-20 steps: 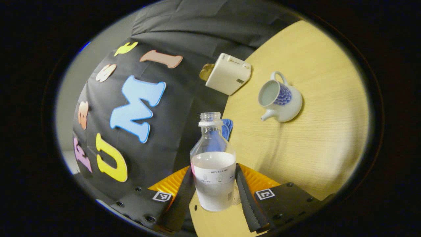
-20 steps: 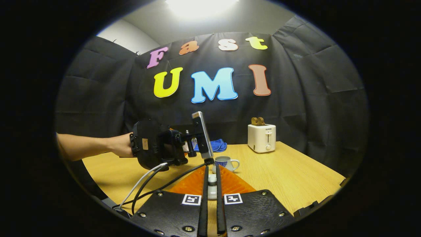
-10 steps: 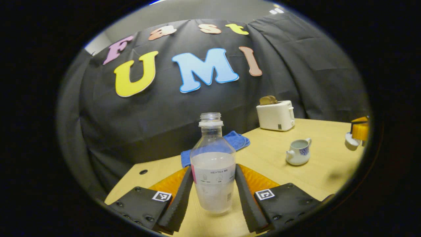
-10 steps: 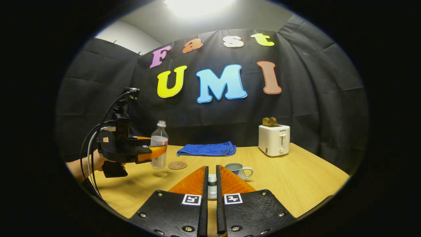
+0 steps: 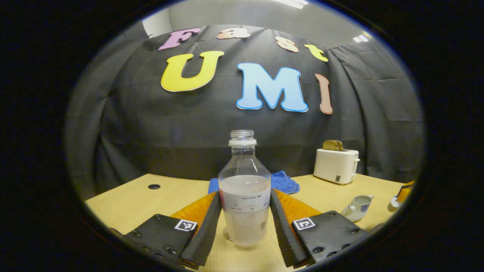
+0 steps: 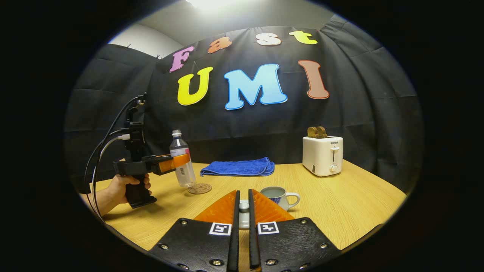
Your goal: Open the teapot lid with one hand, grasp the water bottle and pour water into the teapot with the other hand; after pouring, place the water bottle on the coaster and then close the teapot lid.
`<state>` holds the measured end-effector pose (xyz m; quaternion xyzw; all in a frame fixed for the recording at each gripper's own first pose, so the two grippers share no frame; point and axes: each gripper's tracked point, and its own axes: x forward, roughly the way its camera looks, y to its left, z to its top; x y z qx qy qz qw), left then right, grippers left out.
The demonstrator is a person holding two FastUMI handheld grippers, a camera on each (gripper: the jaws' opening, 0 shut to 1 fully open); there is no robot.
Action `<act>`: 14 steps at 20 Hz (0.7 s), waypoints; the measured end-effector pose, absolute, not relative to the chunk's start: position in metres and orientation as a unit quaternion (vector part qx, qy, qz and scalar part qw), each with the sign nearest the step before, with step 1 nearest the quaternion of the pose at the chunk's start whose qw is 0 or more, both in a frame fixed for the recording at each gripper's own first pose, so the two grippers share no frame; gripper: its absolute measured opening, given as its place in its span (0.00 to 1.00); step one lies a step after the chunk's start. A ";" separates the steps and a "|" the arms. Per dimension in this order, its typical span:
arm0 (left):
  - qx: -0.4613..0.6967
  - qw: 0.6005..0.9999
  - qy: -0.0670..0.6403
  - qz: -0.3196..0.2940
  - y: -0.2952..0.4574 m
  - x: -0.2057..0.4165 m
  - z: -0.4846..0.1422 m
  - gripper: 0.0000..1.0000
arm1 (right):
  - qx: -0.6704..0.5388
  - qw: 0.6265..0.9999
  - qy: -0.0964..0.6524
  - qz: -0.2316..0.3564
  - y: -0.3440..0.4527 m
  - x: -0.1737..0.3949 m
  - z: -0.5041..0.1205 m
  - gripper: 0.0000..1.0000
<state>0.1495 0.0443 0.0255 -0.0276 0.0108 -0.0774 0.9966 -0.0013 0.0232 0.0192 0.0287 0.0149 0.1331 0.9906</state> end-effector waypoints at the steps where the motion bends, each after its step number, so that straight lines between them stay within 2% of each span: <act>1: -0.019 0.997 0.016 -0.074 0.044 0.158 0.019 0.83 | 0.033 0.990 0.018 0.135 0.023 0.001 0.017 0.11; 6: -0.006 0.997 0.027 -0.068 0.040 0.179 -0.004 0.82 | 0.037 0.991 0.016 0.129 0.018 0.005 0.016 0.11; 13: -0.011 0.998 0.019 -0.057 0.043 0.188 -0.006 0.83 | 0.040 0.991 0.018 0.126 0.016 0.008 0.014 0.11; 14: -0.012 0.998 0.019 -0.058 0.043 0.188 -0.007 0.86 | 0.041 0.991 0.018 0.126 0.015 0.008 0.013 0.11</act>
